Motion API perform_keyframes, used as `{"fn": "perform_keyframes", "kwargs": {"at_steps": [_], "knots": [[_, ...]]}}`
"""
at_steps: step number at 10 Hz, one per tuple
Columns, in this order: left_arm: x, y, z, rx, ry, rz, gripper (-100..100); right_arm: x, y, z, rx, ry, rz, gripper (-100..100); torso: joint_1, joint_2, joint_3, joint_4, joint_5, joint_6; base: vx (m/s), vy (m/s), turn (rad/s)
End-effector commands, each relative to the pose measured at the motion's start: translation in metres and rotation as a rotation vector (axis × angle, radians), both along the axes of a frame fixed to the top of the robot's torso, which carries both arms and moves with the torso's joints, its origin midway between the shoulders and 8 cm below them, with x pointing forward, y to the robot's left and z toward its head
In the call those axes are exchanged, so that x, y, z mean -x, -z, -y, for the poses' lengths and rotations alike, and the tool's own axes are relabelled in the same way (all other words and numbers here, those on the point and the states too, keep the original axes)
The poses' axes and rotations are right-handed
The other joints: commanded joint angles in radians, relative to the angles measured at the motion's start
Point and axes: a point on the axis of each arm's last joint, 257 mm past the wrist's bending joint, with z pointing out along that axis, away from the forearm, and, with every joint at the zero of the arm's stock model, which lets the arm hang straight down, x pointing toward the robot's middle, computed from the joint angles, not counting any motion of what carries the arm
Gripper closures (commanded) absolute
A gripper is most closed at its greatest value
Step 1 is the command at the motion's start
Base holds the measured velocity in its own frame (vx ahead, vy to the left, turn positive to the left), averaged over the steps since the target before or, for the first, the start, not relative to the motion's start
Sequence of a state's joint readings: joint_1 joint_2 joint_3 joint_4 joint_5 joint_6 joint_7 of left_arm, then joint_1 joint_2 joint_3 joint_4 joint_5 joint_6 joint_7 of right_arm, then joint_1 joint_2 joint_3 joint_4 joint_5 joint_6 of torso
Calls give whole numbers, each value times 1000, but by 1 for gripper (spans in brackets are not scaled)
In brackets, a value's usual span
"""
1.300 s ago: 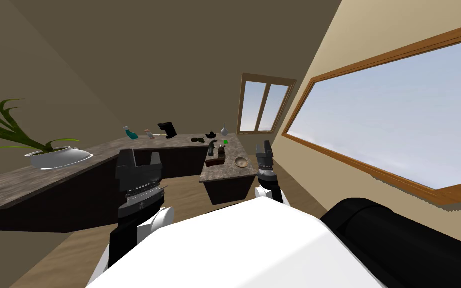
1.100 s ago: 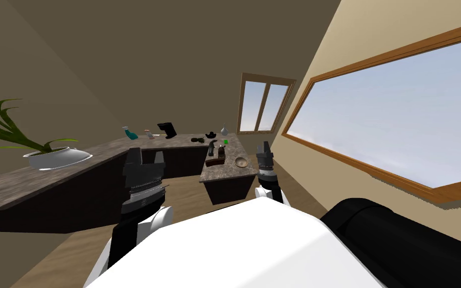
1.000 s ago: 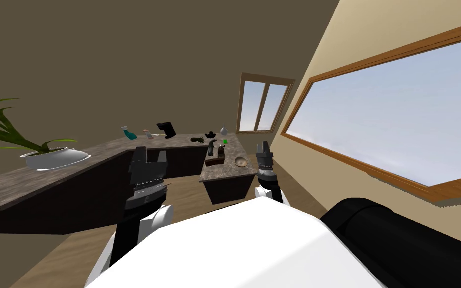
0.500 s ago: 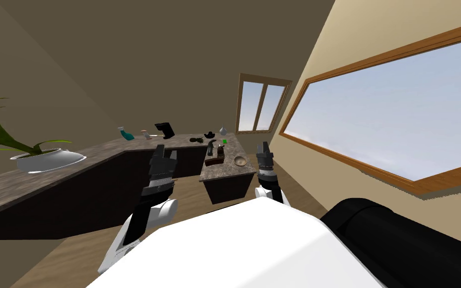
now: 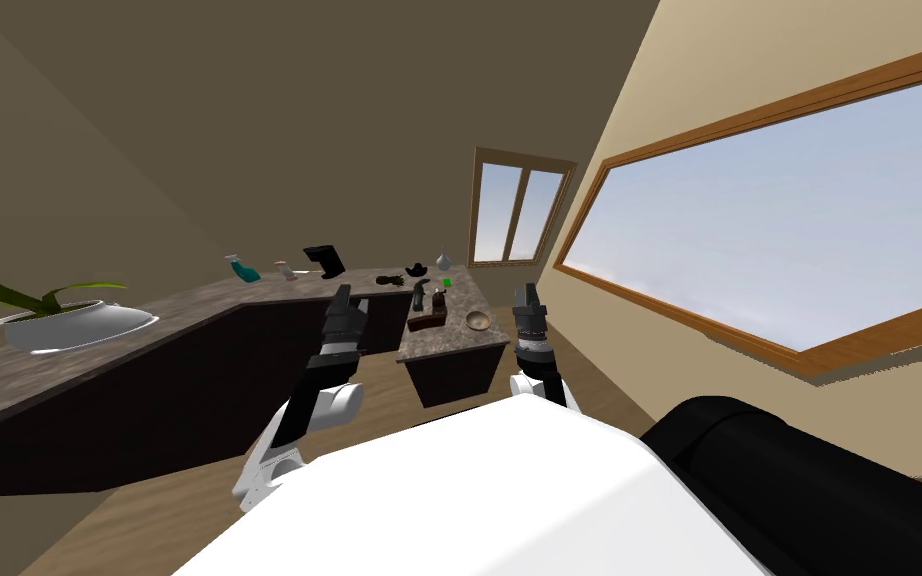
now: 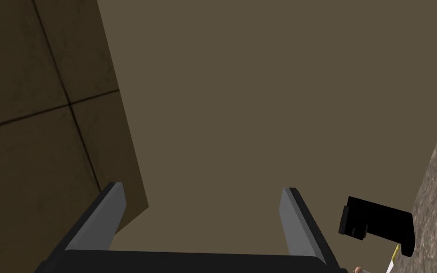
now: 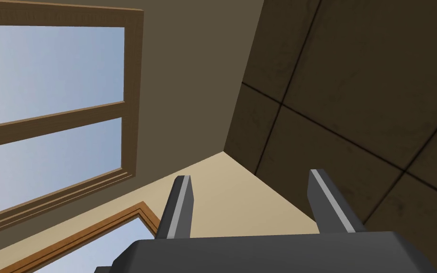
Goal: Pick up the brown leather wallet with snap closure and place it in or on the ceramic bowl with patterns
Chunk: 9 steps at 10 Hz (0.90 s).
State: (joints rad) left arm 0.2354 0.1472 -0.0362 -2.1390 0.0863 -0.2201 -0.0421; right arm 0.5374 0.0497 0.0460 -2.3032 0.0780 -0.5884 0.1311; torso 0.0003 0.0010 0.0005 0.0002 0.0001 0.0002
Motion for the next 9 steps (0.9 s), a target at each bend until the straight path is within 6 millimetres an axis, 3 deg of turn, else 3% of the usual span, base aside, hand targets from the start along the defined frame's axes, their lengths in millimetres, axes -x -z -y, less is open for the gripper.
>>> {"fn": "perform_keyframes", "kwargs": {"at_steps": [1, 4, 9], "knots": [[-10, 11, 6, 3, 10, -48, -100, 0, 0, 0, 0, 0, 0, 0, 0, 0, 0, 0, 0, 0, -20, 1, -34], [-41, 26, 25, 19, 59, -126, -100, 0, 0, 0, 0, 0, 0, 0, -1, 0, 0, 0, 0, 0, -25, -2, -58], [-64, 45, 40, 21, 87, -225, -100, 0, 0, 0, 0, 0, 0, 0, -1, 0, 0, 0, 0, 0, -15, -3, -31]]}}
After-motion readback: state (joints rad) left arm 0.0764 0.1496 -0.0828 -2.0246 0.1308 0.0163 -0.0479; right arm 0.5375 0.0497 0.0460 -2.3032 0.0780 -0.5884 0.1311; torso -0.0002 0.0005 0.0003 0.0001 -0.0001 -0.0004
